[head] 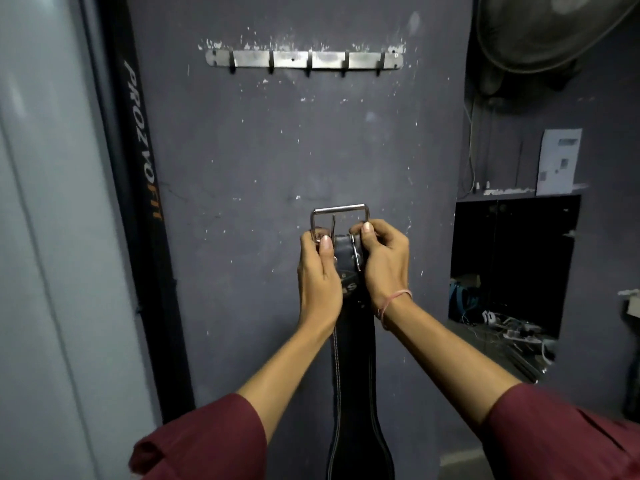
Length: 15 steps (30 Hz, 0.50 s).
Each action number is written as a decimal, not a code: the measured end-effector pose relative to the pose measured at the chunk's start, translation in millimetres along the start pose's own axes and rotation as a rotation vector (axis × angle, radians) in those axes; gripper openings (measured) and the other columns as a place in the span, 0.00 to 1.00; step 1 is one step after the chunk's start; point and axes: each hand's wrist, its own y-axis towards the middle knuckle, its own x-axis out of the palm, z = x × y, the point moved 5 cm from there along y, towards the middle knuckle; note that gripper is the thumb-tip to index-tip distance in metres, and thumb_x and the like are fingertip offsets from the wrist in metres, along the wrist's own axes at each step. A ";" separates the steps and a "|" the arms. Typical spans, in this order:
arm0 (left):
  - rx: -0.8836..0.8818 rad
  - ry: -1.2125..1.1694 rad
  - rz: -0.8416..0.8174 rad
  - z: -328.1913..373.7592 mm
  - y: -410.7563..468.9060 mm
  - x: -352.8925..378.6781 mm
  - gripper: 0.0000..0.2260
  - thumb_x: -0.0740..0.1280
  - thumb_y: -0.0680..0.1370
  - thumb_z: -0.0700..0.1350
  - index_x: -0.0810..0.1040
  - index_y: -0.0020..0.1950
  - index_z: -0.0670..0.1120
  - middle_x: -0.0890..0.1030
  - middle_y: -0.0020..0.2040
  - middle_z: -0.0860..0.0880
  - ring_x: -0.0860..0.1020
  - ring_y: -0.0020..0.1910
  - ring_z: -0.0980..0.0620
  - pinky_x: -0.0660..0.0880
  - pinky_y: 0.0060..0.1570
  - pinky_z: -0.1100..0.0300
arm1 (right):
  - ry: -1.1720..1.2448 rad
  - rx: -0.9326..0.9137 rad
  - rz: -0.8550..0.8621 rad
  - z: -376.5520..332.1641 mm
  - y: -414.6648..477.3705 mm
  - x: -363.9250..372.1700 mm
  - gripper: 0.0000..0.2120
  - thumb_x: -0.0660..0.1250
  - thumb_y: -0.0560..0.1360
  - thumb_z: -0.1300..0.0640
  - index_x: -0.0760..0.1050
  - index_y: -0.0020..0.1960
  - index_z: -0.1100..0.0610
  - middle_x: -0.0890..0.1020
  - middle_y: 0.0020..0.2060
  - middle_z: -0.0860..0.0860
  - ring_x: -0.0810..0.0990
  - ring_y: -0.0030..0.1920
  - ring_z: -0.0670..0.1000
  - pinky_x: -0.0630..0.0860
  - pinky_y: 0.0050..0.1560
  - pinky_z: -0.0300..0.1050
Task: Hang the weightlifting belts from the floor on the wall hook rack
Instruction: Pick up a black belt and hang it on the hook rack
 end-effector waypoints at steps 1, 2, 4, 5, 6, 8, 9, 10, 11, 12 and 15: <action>0.012 -0.035 -0.022 -0.6 13.8 9.1 0.08 0.55 0.85 0.45 0.71 0.54 0.44 0.76 0.43 0.54 0.74 0.38 0.64 0.72 0.42 0.69 | 0.024 0.007 -0.002 5.2 18.7 2.2 0.14 0.61 0.79 0.59 0.78 0.36 0.53 0.80 0.33 0.51 0.77 0.37 0.50 0.76 0.41 0.48; 0.021 -0.058 -0.036 -2.9 29.3 19.0 0.07 0.56 0.85 0.44 0.71 0.55 0.44 0.76 0.43 0.54 0.74 0.38 0.64 0.72 0.43 0.70 | 0.044 0.014 0.006 10.4 37.6 3.5 0.15 0.61 0.79 0.60 0.78 0.35 0.53 0.80 0.33 0.51 0.77 0.37 0.51 0.75 0.41 0.48; 0.026 -0.094 -0.050 -7.7 63.9 40.1 0.05 0.58 0.84 0.43 0.73 0.54 0.45 0.76 0.43 0.52 0.73 0.39 0.61 0.72 0.44 0.66 | 0.091 0.020 0.029 18.7 76.0 6.3 0.15 0.61 0.79 0.60 0.78 0.35 0.53 0.80 0.32 0.51 0.77 0.36 0.52 0.75 0.41 0.47; 0.027 -0.112 -0.054 -10.5 82.4 51.3 0.05 0.59 0.84 0.43 0.73 0.53 0.46 0.76 0.43 0.51 0.74 0.40 0.58 0.73 0.45 0.63 | 0.107 0.014 0.038 21.5 95.6 7.5 0.15 0.61 0.79 0.61 0.78 0.35 0.54 0.80 0.32 0.52 0.77 0.36 0.52 0.75 0.41 0.47; 0.034 -0.122 -0.055 -13.0 100.8 62.9 0.05 0.59 0.84 0.43 0.73 0.52 0.47 0.76 0.43 0.50 0.74 0.41 0.55 0.73 0.45 0.59 | 0.113 0.005 0.045 23.1 115.9 9.1 0.15 0.61 0.79 0.61 0.78 0.35 0.54 0.80 0.33 0.52 0.77 0.36 0.52 0.76 0.41 0.48; 0.061 -0.092 -0.041 -12.7 139.4 85.9 0.06 0.57 0.85 0.44 0.72 0.51 0.46 0.76 0.41 0.50 0.75 0.40 0.56 0.73 0.43 0.59 | 0.131 -0.023 0.044 22.6 161.7 15.0 0.15 0.62 0.78 0.59 0.79 0.34 0.53 0.81 0.33 0.52 0.78 0.37 0.53 0.78 0.43 0.51; 0.083 -0.062 -0.029 -10.5 159.2 97.3 0.08 0.56 0.85 0.45 0.72 0.51 0.45 0.75 0.40 0.51 0.74 0.37 0.59 0.72 0.39 0.64 | 0.141 -0.042 0.043 20.8 185.2 18.3 0.15 0.63 0.76 0.58 0.79 0.32 0.53 0.82 0.32 0.51 0.79 0.37 0.52 0.79 0.45 0.53; 0.104 -0.033 -0.014 -7.9 179.6 108.8 0.10 0.55 0.85 0.46 0.72 0.51 0.42 0.75 0.39 0.52 0.74 0.35 0.62 0.71 0.37 0.67 | 0.147 -0.064 0.048 17.7 208.2 21.1 0.14 0.64 0.75 0.56 0.80 0.31 0.52 0.82 0.32 0.50 0.79 0.37 0.52 0.79 0.46 0.54; 0.127 0.006 0.007 -4.2 200.8 119.5 0.11 0.55 0.85 0.46 0.72 0.51 0.41 0.75 0.39 0.51 0.74 0.35 0.61 0.71 0.35 0.68 | 0.149 -0.087 0.058 12.8 230.9 23.5 0.14 0.64 0.73 0.55 0.80 0.30 0.51 0.82 0.32 0.50 0.79 0.37 0.52 0.79 0.46 0.54; 0.158 0.059 0.030 -0.3 222.6 129.4 0.12 0.55 0.85 0.46 0.72 0.50 0.40 0.76 0.40 0.49 0.74 0.37 0.57 0.70 0.36 0.65 | 0.146 -0.111 0.069 6.5 252.3 25.4 0.13 0.65 0.73 0.54 0.80 0.30 0.51 0.83 0.32 0.50 0.79 0.37 0.52 0.79 0.46 0.52; 0.271 0.200 0.075 14.3 280.4 157.8 0.14 0.54 0.85 0.47 0.72 0.49 0.39 0.78 0.43 0.41 0.74 0.40 0.47 0.69 0.40 0.54 | 0.092 -0.190 0.101 -15.0 306.9 27.3 0.15 0.66 0.75 0.57 0.78 0.30 0.53 0.78 0.27 0.50 0.74 0.32 0.47 0.72 0.36 0.42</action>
